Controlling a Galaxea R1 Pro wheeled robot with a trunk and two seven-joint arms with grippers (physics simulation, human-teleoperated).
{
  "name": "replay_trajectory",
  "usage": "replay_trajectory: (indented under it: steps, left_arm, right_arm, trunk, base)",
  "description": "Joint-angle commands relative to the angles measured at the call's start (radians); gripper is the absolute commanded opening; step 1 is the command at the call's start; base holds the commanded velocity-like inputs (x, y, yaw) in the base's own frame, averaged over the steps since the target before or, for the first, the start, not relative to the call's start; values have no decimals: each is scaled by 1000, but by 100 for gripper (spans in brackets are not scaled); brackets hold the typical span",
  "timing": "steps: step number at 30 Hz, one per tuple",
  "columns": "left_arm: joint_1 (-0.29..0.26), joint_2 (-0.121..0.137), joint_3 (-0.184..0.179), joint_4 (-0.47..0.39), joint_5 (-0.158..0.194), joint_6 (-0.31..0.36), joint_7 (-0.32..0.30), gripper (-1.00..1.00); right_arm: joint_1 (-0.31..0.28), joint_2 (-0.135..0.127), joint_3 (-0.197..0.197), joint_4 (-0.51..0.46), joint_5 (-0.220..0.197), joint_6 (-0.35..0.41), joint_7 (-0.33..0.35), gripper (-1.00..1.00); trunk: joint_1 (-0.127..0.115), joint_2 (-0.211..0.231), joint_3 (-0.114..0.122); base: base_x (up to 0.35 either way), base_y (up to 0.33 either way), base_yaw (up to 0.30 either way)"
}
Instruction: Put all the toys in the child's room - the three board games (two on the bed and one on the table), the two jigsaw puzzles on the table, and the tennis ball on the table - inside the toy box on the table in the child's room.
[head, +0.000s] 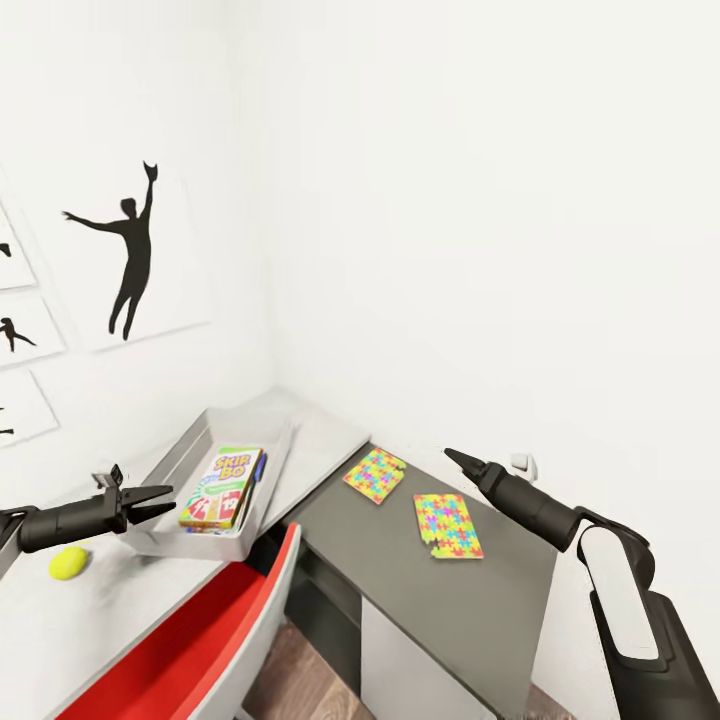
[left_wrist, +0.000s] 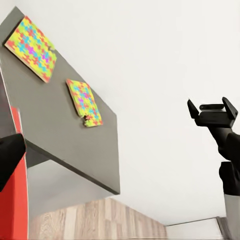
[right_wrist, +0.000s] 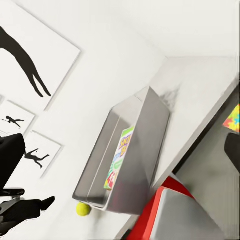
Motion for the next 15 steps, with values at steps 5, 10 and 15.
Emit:
replay_trajectory:
  steps: [5, 10, 15]
  left_arm:
    - [0, 0, 0, 0, 0, 11, -4, 100]
    - [0, 1, 0, 0, 0, 10, -4, 100]
    - [0, 2, 0, 0, 0, 10, -4, 100]
  right_arm:
    - [-1, 0, -1, 1, 5, 5, 7, 100]
    - [-1, 2, 0, 1, 6, 5, 7, 100]
    - [-1, 4, 0, 2, 9, 5, 7, 100]
  trunk:
    - [1, -2, 0]
    - [1, -2, 3]
    - [1, -2, 5]
  base:
    - [-30, 0, -275]
    - [-147, 10, -275]
    - [-157, 108, -275]
